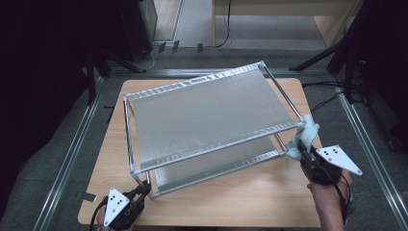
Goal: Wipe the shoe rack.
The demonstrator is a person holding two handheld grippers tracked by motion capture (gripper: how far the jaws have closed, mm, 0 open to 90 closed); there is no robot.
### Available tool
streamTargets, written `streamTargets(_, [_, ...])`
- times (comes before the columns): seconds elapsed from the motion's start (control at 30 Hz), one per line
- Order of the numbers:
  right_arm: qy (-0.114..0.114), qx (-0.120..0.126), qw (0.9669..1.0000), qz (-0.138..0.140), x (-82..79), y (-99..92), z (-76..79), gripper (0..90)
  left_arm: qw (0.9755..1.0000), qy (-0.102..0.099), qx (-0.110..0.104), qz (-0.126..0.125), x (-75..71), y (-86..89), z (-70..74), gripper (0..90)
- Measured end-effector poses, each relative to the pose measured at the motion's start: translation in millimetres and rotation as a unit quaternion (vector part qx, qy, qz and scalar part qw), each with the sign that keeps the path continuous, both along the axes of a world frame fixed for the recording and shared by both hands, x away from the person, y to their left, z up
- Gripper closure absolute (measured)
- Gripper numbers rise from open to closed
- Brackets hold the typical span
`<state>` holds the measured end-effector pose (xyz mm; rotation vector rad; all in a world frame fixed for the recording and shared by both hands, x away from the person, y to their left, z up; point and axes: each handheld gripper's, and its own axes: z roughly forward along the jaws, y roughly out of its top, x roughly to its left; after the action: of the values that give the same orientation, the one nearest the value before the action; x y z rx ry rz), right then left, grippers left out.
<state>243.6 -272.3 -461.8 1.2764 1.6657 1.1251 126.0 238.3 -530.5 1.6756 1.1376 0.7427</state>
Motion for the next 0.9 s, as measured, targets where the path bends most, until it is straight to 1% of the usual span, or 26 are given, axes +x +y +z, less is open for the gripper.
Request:
streamTargets(0.03, [0.000,0.000,1.0000,0.000,0.0,0.0,0.0,79.2,1.0000,0.000,0.000,0.000,0.0,0.0,0.0,80.6])
streamTargets(0.07, [0.033,0.002,0.9994,0.003,5.2,0.0,-15.2,79.2,1.0000,-0.001,0.003,0.000,-0.2,0.1,-0.1,80.6])
streamTargets(0.1, [0.033,0.002,0.9994,0.003,5.2,0.0,-15.2,79.2,1.0000,-0.001,0.003,0.000,-0.2,0.1,-0.1,80.6])
streamTargets(0.13, [0.081,0.008,0.9966,0.013,11.6,0.3,-33.0,79.2,1.0000,-0.002,0.002,-0.001,-0.2,0.3,-0.4,80.5])
streamTargets(0.17, [0.081,0.008,0.9966,0.013,11.6,0.3,-33.0,79.2,1.0000,-0.002,0.002,-0.001,-0.2,0.3,-0.4,80.5])
streamTargets(0.2, [0.128,-0.006,0.9917,0.015,18.3,2.0,-52.5,79.3,1.0000,-0.004,0.001,-0.002,-0.1,0.5,-0.7,80.5])
streamTargets(0.23, [0.128,-0.006,0.9917,0.015,18.3,2.0,-52.5,79.3,1.0000,-0.004,0.001,-0.002,-0.1,0.5,-0.7,80.5])
streamTargets(0.27, [0.152,-0.014,0.9882,0.013,22.2,3.2,-65.4,79.3,1.0000,-0.004,0.000,-0.002,0.0,0.4,-0.8,80.4])
streamTargets(0.3, [0.166,-0.016,0.9859,0.013,24.1,3.2,-70.6,79.4,1.0000,-0.004,0.001,-0.003,0.1,0.3,-0.9,80.4])
streamTargets(0.33, [0.169,-0.017,0.9855,0.011,24.9,3.0,-72.8,79.4,1.0000,-0.005,0.001,-0.003,0.1,0.3,-1.0,80.4])
streamTargets(0.37, [0.169,-0.013,0.9855,0.010,24.9,2.7,-71.5,79.3,1.0000,-0.005,0.001,-0.003,0.1,0.3,-1.0,80.4])
streamTargets(0.43, [0.161,-0.001,0.9868,0.012,22.9,1.8,-61.4,79.0,1.0000,-0.005,0.001,-0.004,0.1,0.5,-1.1,80.4])
streamTargets(0.47, [0.161,-0.001,0.9868,0.012,22.9,1.8,-61.4,79.0,1.0000,-0.006,0.000,-0.005,0.2,0.7,-1.2,80.4])
streamTargets(0.5, [0.150,0.006,0.9885,0.012,21.0,1.7,-54.0,79.0,1.0000,-0.006,-0.001,-0.005,0.2,0.8,-1.4,80.3])
streamTargets(0.53, [0.137,0.010,0.9905,0.012,18.4,2.1,-45.6,79.0,1.0000,-0.007,0.000,-0.005,0.3,0.8,-1.4,80.4])
streamTargets(0.57, [0.094,0.015,0.9953,0.020,10.7,3.5,-24.0,79.2,1.0000,-0.007,-0.001,-0.005,0.3,0.7,-1.5,80.3])
streamTargets(0.6, [0.079,0.020,0.9964,0.023,7.7,4.5,-16.7,79.3,1.0000,-0.007,-0.001,-0.005,0.3,0.8,-1.6,80.2])
streamTargets(0.63, [0.079,0.020,0.9964,0.023,7.7,4.5,-16.7,79.3,1.0000,-0.007,-0.001,-0.005,0.3,0.8,-1.6,80.2])
streamTargets(0.67, [0.045,0.027,0.9981,0.032,0.6,8.8,-0.6,79.8,1.0000,-0.007,-0.003,-0.005,0.3,0.7,-1.8,80.2])
streamTargets(0.73, [0.025,0.030,0.9981,0.048,-3.7,15.6,7.1,80.3,1.0000,-0.007,-0.004,-0.004,0.4,0.7,-1.9,79.9])
streamTargets(0.77, [0.022,0.032,0.9975,0.059,-4.3,19.6,7.3,80.4,1.0000,-0.007,-0.004,-0.004,0.3,0.5,-2.0,79.9])
streamTargets(0.8, [0.026,0.034,0.9963,0.075,-3.3,23.5,5.5,80.4,1.0000,-0.007,-0.004,-0.004,0.2,0.4,-2.1,79.9])
streamTargets(0.83, [0.026,0.034,0.9963,0.075,-3.3,23.5,5.5,80.4,1.0000,-0.007,-0.004,-0.004,0.2,0.4,-2.1,79.9])
streamTargets(0.87, [0.040,0.020,0.9944,0.096,0.6,32.6,-4.2,80.4,1.0000,-0.008,-0.004,-0.005,0.3,0.5,-2.2,79.9])
streamTargets(0.9, [0.053,0.011,0.9933,0.102,3.6,36.8,-11.4,80.3,1.0000,-0.008,-0.004,-0.005,0.2,0.6,-2.2,79.8])
